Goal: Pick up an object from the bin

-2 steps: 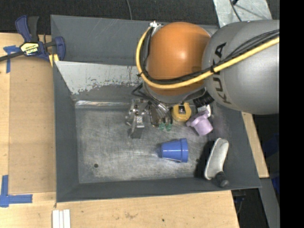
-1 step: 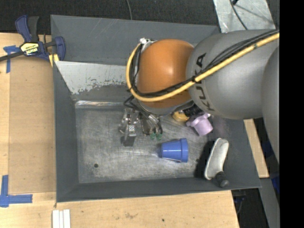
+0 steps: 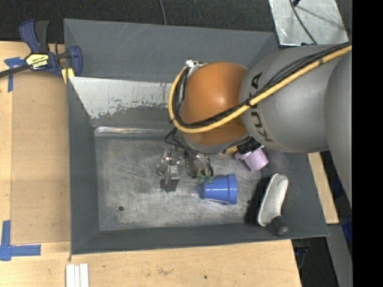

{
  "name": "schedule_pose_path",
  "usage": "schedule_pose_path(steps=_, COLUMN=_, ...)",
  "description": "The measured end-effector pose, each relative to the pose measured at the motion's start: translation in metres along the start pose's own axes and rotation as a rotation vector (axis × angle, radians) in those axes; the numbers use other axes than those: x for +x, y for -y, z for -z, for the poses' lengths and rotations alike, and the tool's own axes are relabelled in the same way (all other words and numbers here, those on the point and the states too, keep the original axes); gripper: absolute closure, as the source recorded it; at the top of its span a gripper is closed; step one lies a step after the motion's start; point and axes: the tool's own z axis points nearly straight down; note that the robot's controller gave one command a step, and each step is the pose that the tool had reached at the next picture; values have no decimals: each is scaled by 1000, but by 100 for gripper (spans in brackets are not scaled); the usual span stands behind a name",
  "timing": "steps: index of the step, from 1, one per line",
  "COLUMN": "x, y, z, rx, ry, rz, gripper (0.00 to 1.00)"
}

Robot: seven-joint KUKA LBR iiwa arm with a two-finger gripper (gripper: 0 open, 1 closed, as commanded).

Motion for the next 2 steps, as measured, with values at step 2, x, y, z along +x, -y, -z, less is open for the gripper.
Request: schedule_pose_path(steps=2, x=25, y=6, z=49, rx=2, ry=-5, rz=-104, gripper=100)
